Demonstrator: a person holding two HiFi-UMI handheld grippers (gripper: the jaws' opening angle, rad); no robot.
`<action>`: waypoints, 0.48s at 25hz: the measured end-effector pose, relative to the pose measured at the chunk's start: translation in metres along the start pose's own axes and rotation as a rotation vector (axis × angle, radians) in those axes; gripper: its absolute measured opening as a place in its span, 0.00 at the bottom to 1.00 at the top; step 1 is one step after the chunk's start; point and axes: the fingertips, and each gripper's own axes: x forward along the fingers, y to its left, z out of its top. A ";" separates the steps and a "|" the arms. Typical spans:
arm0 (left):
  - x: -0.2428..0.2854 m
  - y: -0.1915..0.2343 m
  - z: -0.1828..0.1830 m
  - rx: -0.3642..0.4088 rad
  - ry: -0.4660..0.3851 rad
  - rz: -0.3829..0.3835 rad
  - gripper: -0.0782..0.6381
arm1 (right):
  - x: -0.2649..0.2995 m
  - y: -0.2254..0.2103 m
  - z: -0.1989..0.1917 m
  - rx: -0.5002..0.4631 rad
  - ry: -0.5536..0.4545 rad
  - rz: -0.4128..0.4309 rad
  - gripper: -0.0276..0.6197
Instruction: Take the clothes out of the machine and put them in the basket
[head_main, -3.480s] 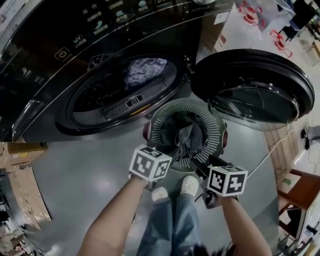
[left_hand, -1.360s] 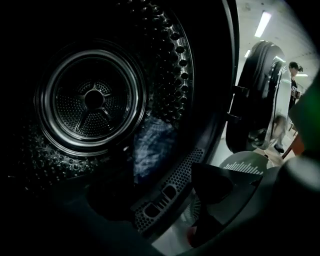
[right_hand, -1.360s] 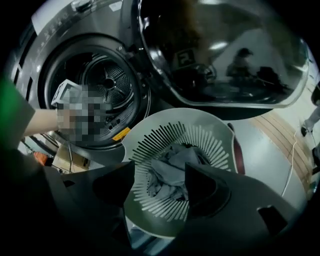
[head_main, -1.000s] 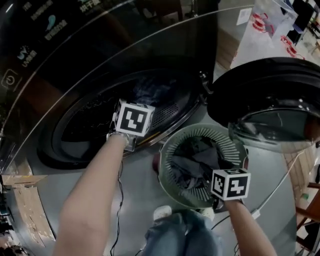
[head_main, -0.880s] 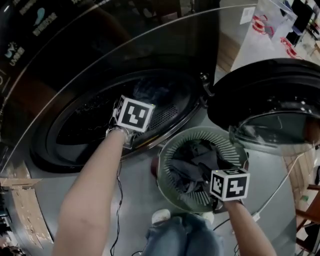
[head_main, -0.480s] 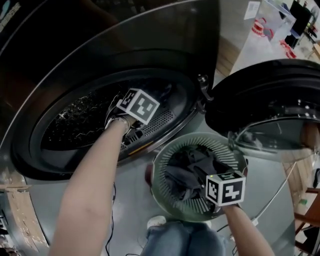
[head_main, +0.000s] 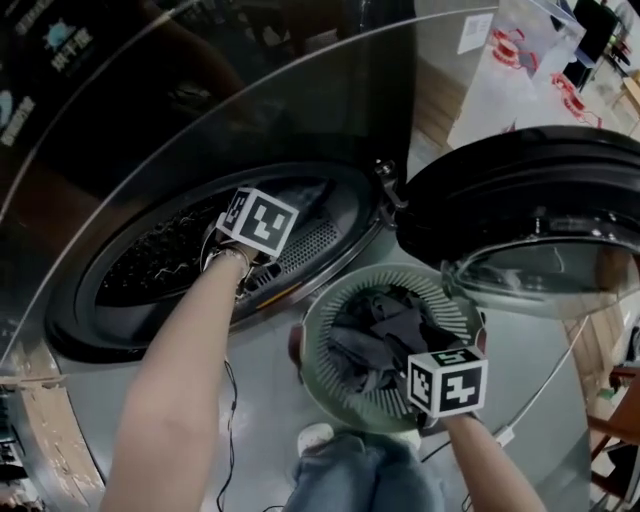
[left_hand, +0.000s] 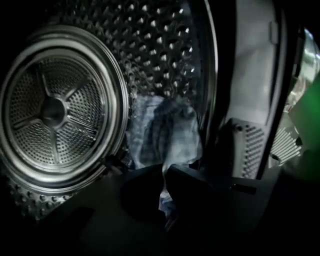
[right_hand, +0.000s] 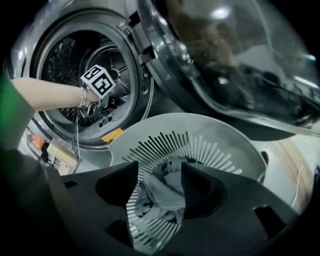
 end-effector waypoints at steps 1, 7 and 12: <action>-0.007 0.001 0.000 -0.004 -0.005 0.009 0.12 | -0.005 0.001 0.001 0.014 -0.001 0.000 0.45; -0.062 -0.004 -0.006 0.013 0.004 0.031 0.12 | -0.047 0.025 0.006 0.024 0.024 0.018 0.45; -0.101 -0.016 -0.002 0.018 -0.017 0.010 0.12 | -0.081 0.036 0.012 0.030 0.037 0.027 0.45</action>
